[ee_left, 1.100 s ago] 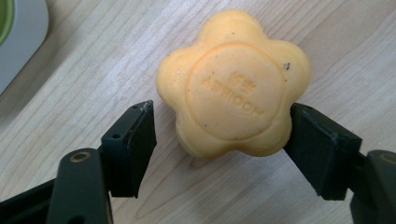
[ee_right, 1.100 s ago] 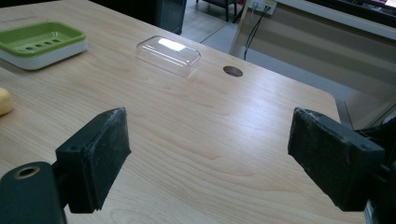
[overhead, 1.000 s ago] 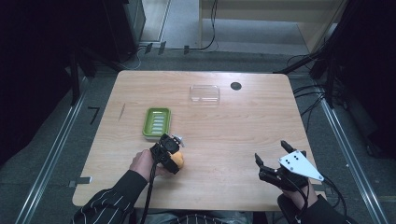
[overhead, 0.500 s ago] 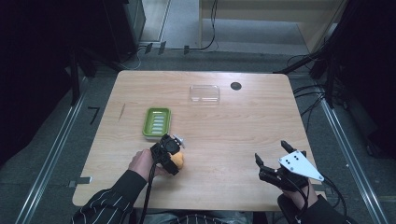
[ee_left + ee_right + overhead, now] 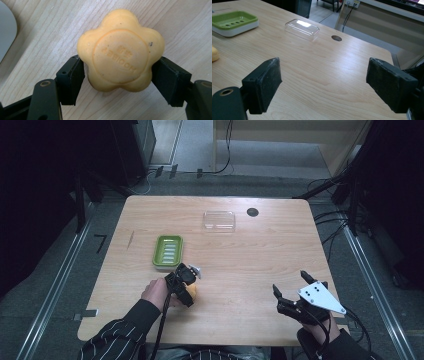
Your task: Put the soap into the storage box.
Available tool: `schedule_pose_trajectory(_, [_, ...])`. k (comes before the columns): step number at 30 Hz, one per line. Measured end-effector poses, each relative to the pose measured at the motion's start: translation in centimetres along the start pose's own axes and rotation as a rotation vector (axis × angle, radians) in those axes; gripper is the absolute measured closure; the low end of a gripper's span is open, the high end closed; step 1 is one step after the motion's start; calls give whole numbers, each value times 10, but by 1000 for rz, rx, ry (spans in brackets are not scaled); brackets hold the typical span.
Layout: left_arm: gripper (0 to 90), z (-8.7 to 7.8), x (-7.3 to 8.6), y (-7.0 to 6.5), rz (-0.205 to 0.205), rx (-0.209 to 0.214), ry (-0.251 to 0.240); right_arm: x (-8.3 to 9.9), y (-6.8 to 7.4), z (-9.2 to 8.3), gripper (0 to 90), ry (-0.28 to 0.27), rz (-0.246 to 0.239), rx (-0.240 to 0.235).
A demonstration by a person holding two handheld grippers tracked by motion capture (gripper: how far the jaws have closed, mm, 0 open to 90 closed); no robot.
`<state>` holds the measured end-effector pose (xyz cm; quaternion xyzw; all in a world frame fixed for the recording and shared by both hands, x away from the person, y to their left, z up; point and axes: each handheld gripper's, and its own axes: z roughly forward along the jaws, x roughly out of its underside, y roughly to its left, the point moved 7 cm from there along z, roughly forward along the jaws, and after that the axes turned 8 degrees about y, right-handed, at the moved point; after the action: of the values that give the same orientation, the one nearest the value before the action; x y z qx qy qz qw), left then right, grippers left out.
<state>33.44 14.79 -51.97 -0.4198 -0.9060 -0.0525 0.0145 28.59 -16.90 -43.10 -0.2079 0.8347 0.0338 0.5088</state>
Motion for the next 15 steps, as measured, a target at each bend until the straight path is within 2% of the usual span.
schedule_pose_trajectory(12, [362,3,2,0,20,-11,26,0,0,0,134,-1,0,-1])
schedule_pose_trajectory(15, [388,3,3,0,23,-4,18,0,0,0,134,0,0,0])
